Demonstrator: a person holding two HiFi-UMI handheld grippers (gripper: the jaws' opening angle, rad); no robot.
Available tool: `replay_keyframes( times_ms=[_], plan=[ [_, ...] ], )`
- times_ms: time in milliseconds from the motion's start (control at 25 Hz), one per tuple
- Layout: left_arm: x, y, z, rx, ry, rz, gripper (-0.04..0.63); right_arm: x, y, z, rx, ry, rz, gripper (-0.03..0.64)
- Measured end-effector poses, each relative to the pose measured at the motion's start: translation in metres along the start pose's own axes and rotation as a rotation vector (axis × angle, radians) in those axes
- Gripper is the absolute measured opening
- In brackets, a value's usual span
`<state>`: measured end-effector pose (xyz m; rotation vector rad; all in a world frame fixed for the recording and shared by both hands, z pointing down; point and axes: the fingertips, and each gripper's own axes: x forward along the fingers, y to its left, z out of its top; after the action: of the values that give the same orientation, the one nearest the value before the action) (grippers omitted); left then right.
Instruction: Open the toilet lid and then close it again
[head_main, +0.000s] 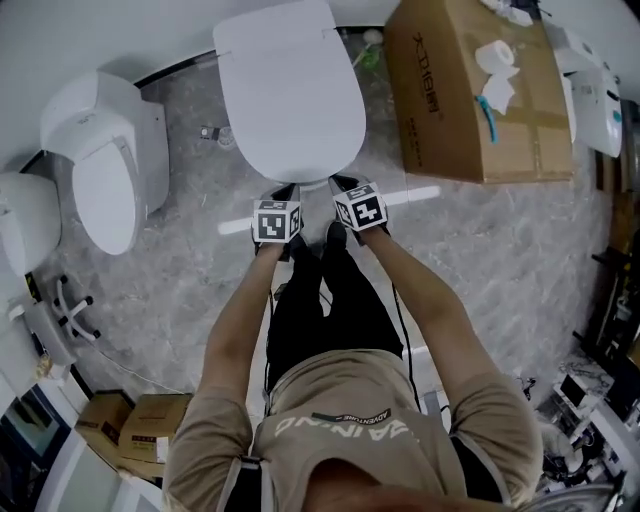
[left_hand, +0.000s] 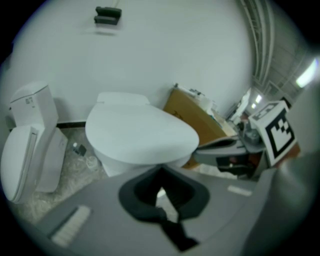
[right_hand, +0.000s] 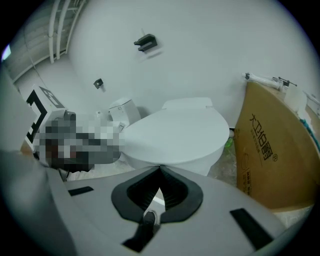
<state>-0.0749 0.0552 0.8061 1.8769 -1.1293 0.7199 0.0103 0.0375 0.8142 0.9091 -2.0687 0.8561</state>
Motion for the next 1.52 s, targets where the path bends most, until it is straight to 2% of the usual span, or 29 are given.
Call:
replay_keyframes(
  times_ms=[80, 240, 440, 640, 840, 1000, 1120, 1160, 1240, 1360, 1520],
  plan=[
    [-0.01, -0.001, 0.015, 0.006, -0.012, -0.009, 0.002, -0.009, 0.001, 0.015, 0.026, -0.002, -0.006, 0.011],
    [-0.028, -0.007, 0.044, 0.006, -0.041, -0.036, 0.002, -0.026, 0.004, 0.044, -0.005, -0.004, -0.02, 0.011],
    [-0.047, -0.012, 0.076, 0.023, -0.048, -0.078, 0.002, -0.04, 0.007, 0.072, 0.033, -0.015, -0.029, 0.011],
    [-0.068, -0.011, 0.122, 0.054, -0.095, -0.09, 0.002, -0.06, 0.006, 0.119, 0.011, -0.063, -0.046, 0.011],
    [-0.084, -0.015, 0.163, 0.064, -0.135, -0.113, 0.002, -0.078, 0.006, 0.161, -0.042, -0.098, -0.022, 0.011],
    [-0.088, -0.033, 0.207, 0.146, -0.154, -0.156, 0.002, -0.089, 0.004, 0.201, -0.067, -0.121, 0.021, 0.011],
    [-0.088, -0.044, 0.238, 0.26, -0.139, -0.115, 0.002, -0.095, 0.005, 0.231, -0.095, -0.111, 0.049, 0.011],
    [-0.089, -0.045, 0.246, 0.271, -0.14, -0.095, 0.002, -0.097, 0.006, 0.24, -0.101, -0.116, 0.06, 0.012],
    [-0.091, -0.044, 0.261, 0.222, -0.161, -0.074, 0.002, -0.102, 0.006, 0.256, -0.105, -0.139, 0.079, 0.011],
    [-0.094, -0.039, 0.283, 0.091, -0.206, -0.095, 0.002, -0.108, 0.001, 0.279, -0.108, -0.177, 0.103, 0.011],
    [-0.1, -0.028, 0.31, 0.035, -0.254, -0.093, 0.002, -0.106, -0.005, 0.304, -0.131, -0.192, 0.124, 0.011]
  ],
)
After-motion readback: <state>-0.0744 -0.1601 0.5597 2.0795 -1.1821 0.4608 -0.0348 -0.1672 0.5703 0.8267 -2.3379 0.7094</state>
